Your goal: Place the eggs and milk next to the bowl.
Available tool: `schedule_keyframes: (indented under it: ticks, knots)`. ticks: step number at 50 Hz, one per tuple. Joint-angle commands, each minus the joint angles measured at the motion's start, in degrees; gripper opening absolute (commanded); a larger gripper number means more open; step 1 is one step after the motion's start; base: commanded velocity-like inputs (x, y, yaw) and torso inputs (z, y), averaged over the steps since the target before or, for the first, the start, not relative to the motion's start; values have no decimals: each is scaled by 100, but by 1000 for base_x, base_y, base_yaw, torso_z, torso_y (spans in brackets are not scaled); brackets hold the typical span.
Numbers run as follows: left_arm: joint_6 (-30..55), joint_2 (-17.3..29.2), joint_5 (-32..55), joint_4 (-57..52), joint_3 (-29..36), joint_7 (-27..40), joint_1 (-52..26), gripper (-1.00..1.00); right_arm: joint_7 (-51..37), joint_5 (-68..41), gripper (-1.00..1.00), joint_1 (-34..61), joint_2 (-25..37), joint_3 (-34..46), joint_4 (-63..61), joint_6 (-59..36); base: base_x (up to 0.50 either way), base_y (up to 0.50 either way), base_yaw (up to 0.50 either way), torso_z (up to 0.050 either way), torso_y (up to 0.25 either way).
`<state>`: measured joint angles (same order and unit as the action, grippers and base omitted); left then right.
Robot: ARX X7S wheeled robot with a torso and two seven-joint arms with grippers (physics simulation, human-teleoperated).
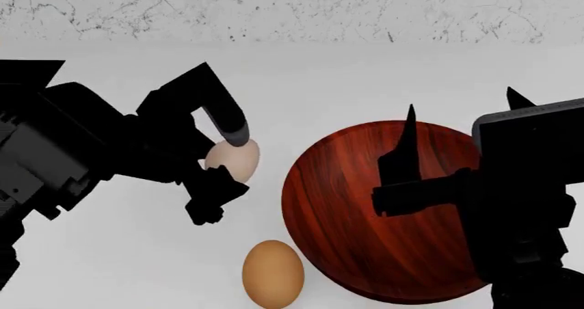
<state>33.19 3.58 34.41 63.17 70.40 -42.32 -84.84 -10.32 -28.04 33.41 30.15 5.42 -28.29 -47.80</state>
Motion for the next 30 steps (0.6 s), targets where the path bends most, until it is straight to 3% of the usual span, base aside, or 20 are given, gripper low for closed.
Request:
schedule_keyframes:
  ticks: [1,19,30]
  knots:
    - [-316,-352,10,521,213,-114,17,-100,-19,-16,100,-22,23,-20,-3,-7,0,0,0,0,0]
    - [-485,-356,891,352,1168,116,59,-100,-14,3,100,-123,37,-50,92,122,0,0,0,0,0]
    - [-560,-357,1141,332,1428,180,133,-100,-17,7,100,-154,61,-54,120,149,0,0,0,0,0]
